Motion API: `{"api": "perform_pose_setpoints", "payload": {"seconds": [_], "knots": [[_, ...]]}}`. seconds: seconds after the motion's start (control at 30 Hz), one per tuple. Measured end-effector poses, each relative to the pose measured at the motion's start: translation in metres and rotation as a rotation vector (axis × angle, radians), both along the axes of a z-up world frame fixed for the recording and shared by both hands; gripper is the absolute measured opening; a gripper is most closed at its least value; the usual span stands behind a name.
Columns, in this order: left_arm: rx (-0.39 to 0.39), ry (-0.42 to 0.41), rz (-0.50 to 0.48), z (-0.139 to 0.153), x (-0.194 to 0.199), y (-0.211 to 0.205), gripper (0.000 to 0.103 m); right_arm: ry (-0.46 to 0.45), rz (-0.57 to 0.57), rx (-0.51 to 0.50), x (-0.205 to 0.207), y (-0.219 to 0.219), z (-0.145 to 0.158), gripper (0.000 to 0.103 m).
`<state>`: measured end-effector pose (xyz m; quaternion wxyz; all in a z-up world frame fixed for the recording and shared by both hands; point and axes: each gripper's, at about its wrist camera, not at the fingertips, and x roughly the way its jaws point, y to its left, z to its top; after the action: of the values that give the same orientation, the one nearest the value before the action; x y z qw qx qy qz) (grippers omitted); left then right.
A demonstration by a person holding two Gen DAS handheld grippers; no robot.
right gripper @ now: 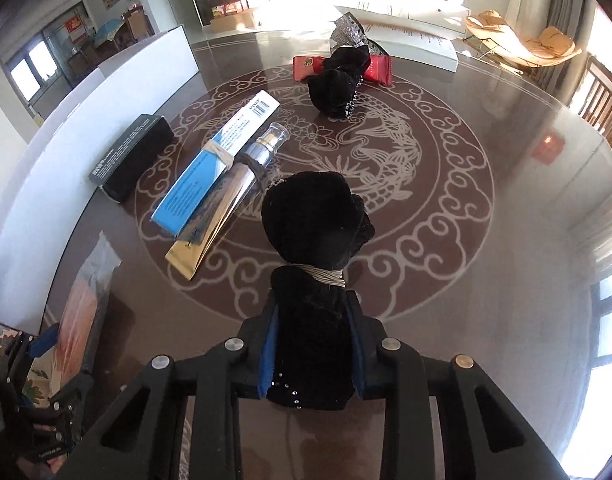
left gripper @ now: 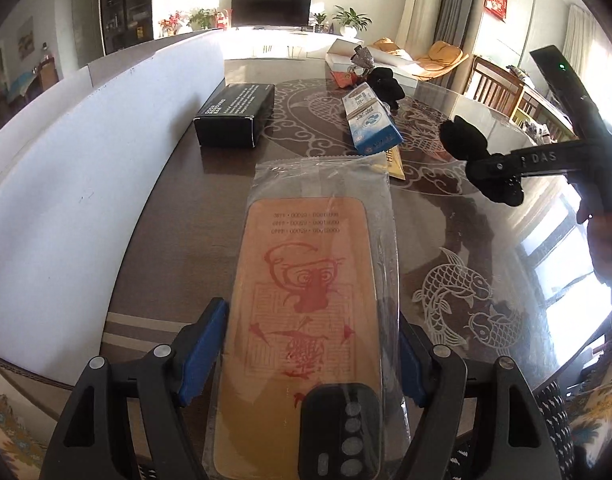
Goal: Organize objects
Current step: 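Carry the phone case and black bundle into the white box and release both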
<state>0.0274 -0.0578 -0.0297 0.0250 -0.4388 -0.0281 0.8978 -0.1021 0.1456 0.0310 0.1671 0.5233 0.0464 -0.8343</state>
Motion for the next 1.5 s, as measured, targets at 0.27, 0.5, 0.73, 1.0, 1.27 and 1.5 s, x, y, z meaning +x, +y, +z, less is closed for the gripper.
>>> {"api": "perform_pose_setpoints", "payload": {"seconds": [0.27,0.5,0.73,1.0,1.27,1.5], "knots": [[-0.098,0.005,0.002,-0.003,-0.003,0.015,0.074,0.001,-0.018,-0.11,0.065,0.031,0.0,0.03],[-0.146,0.028,-0.007,0.003,0.002,0.022,0.074,0.024,0.037,-0.082,0.081,0.01,0.0,0.03],[-0.124,0.049,0.0,0.013,0.006,0.019,0.074,0.029,0.062,-0.088,0.086,-0.005,0.002,0.03],[0.068,0.146,0.036,0.07,0.015,-0.009,0.074,0.096,0.096,-0.125,0.088,-0.034,0.034,0.03],[0.08,0.225,0.208,0.138,0.002,-0.122,0.074,0.184,0.221,-0.283,0.063,-0.145,0.105,0.03],[-0.021,0.126,0.405,0.13,-0.021,-0.242,0.074,0.135,0.402,-0.345,0.059,-0.29,0.119,0.03]]}}
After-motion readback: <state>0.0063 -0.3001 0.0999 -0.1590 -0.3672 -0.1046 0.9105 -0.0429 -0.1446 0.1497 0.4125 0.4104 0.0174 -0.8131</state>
